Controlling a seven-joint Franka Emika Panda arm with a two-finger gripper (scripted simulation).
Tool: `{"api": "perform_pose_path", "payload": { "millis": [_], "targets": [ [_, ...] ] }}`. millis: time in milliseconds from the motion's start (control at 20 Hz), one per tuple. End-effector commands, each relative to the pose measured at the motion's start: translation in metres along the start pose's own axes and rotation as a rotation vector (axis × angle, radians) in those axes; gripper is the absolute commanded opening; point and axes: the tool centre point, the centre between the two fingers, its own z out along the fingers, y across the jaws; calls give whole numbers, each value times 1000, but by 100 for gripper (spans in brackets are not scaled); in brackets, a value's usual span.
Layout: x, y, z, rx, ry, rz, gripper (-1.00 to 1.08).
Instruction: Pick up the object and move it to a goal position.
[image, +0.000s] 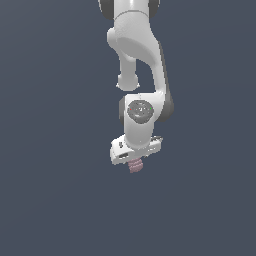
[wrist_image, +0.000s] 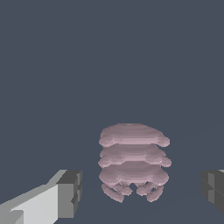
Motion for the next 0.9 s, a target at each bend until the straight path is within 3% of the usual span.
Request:
{"api": "perform_pose_path", "payload": {
  "millis": [0,400,700,750,850],
  "targets": [
    [0,0,5,0,0,-1,100],
    [0,-1,42,0,1,-4,100],
    [1,0,49,0,1,-5,100],
    [1,0,49,0,1,-5,-100],
    [1,0,49,0,1,-5,-100]
  ]
}}
